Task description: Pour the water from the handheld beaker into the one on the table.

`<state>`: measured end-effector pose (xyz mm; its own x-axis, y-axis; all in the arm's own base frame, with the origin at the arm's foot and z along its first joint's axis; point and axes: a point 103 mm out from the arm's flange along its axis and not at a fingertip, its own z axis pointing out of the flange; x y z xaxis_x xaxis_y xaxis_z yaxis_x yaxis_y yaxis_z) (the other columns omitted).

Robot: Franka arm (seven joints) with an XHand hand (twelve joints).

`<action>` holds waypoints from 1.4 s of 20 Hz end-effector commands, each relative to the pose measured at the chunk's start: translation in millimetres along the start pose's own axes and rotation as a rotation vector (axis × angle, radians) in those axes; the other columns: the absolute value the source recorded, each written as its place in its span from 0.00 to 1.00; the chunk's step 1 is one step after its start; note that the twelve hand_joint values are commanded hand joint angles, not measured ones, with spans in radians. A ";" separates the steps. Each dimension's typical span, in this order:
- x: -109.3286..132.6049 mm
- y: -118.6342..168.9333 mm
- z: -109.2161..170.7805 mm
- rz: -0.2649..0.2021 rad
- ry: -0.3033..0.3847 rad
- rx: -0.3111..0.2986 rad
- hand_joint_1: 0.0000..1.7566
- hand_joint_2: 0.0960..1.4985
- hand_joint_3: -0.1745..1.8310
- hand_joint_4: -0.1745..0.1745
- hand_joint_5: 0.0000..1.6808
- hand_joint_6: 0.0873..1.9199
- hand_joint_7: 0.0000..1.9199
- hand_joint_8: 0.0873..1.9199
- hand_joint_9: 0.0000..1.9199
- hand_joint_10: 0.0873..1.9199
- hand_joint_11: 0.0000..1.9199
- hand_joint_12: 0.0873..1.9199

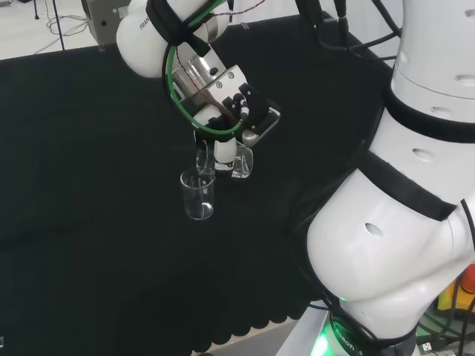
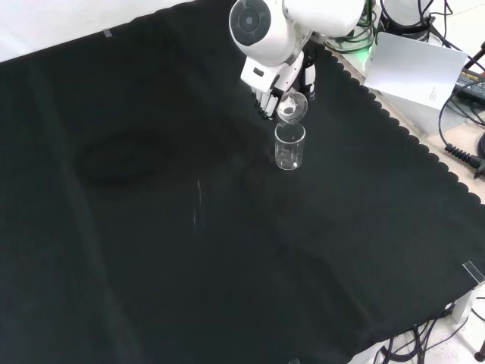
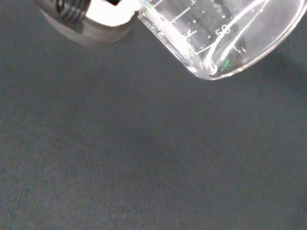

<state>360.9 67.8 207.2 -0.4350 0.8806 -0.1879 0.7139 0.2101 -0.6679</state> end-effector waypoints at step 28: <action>9.8 -0.2 -15.7 0.084 -0.121 0.111 0.72 0.75 0.00 0.18 0.55 0.55 0.63 0.40 0.70 0.51 0.60 0.54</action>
<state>365.2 80.3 216.5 -0.4391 0.8406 -0.3172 0.6929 0.0921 -0.7151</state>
